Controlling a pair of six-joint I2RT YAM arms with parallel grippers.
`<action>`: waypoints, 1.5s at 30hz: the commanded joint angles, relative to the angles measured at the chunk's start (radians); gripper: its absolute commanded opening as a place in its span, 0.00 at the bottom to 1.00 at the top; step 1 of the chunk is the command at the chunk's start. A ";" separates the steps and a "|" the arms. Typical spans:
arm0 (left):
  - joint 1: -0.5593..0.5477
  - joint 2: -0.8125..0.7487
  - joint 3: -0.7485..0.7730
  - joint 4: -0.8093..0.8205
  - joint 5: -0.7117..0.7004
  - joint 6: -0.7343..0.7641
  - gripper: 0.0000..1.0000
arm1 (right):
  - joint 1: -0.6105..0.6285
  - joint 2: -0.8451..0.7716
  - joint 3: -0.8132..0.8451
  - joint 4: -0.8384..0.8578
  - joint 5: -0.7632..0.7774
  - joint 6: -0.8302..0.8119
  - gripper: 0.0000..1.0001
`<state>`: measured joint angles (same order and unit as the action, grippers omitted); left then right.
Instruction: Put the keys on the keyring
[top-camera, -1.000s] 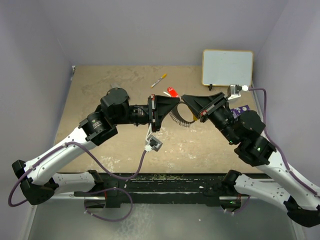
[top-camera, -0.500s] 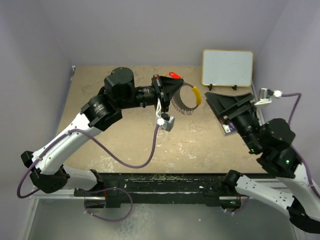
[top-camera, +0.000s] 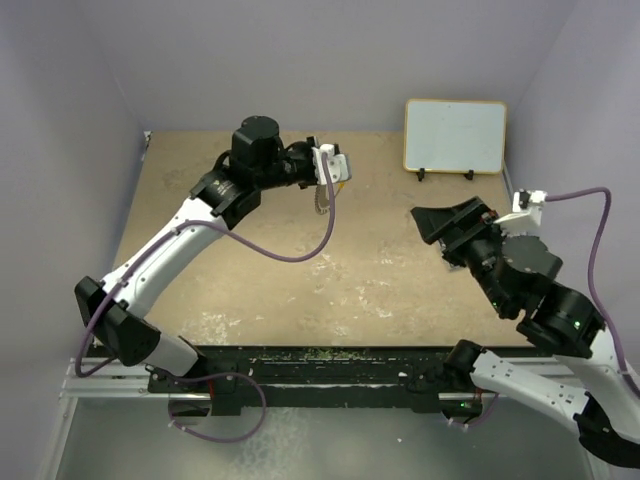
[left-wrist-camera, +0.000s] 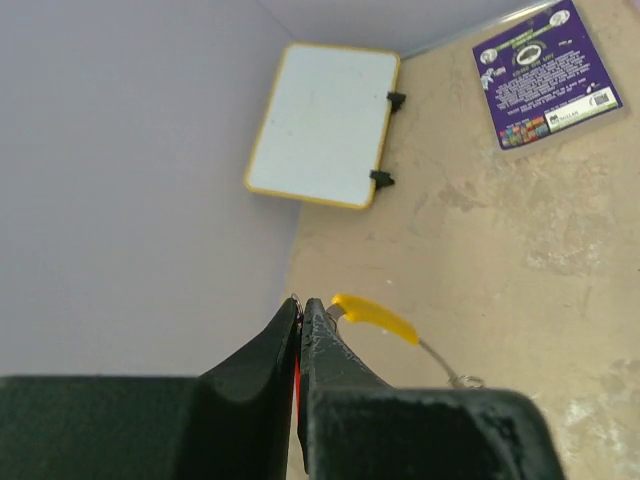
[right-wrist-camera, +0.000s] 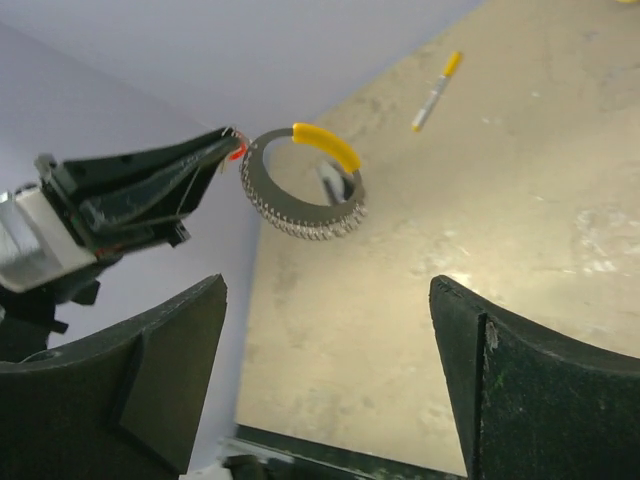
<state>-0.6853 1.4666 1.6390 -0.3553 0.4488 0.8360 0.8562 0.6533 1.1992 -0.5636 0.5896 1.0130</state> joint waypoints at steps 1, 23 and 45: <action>0.044 0.032 -0.159 0.295 0.074 -0.302 0.03 | -0.002 0.065 -0.043 -0.031 0.063 -0.077 0.90; -0.026 0.395 -0.345 0.593 -0.012 -0.101 0.03 | -0.002 0.051 -0.112 -0.064 0.145 -0.074 1.00; -0.038 0.163 -0.568 0.176 -0.108 0.194 0.49 | -0.002 0.253 -0.085 -0.127 0.112 -0.077 1.00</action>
<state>-0.7288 1.6970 1.0512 -0.0917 0.3511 0.9604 0.8562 0.9470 1.0885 -0.7120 0.6697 0.9558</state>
